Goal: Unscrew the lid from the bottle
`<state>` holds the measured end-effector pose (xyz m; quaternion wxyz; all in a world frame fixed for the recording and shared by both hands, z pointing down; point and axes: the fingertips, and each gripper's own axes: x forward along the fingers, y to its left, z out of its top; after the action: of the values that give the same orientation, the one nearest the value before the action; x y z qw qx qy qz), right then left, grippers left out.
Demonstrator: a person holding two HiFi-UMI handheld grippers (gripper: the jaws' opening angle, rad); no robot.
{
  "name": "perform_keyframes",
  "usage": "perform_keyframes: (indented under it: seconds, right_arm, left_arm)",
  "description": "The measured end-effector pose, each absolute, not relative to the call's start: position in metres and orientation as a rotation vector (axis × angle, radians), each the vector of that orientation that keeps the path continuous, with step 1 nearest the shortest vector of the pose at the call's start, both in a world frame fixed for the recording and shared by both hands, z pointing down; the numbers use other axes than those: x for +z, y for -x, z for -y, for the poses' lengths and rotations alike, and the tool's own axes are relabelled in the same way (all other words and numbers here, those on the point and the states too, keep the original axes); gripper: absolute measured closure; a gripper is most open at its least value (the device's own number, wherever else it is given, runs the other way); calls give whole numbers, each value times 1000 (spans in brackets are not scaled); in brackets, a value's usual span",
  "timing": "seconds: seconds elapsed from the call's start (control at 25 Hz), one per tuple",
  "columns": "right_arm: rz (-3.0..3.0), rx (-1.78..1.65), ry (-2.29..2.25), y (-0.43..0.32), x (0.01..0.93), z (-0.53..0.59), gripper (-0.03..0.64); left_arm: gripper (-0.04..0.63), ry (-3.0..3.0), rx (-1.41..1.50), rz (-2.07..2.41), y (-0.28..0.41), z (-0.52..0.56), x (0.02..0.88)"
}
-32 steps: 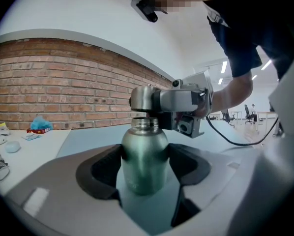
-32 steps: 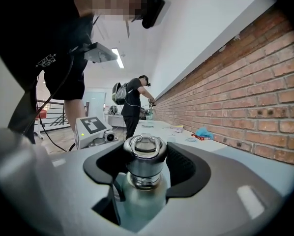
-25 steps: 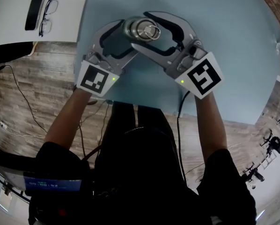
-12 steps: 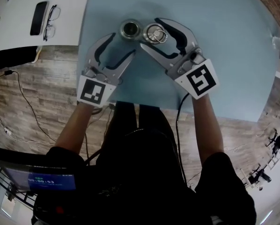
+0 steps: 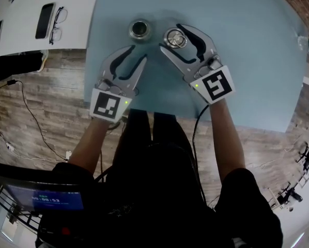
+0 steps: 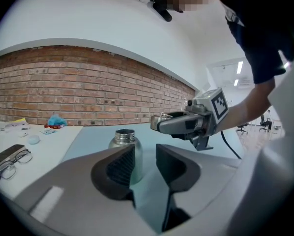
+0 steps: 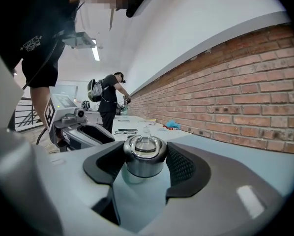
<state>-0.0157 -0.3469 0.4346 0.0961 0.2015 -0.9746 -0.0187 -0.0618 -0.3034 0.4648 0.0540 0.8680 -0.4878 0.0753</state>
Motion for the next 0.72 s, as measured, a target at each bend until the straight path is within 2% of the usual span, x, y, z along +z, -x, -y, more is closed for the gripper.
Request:
perform_keyframes:
  seconds: [0.08, 0.16, 0.72]
  right_arm:
    - [2852, -61, -615, 12, 445, 348, 351]
    - [2816, -54, -632, 9, 455, 350, 351]
    - [2609, 82, -716, -8, 519, 361, 351]
  left_arm:
    - [510, -2628, 227, 1498, 61, 303, 467]
    - [539, -2612, 209, 1511, 59, 304, 467]
    - [592, -2594, 228, 1493, 43, 309, 478]
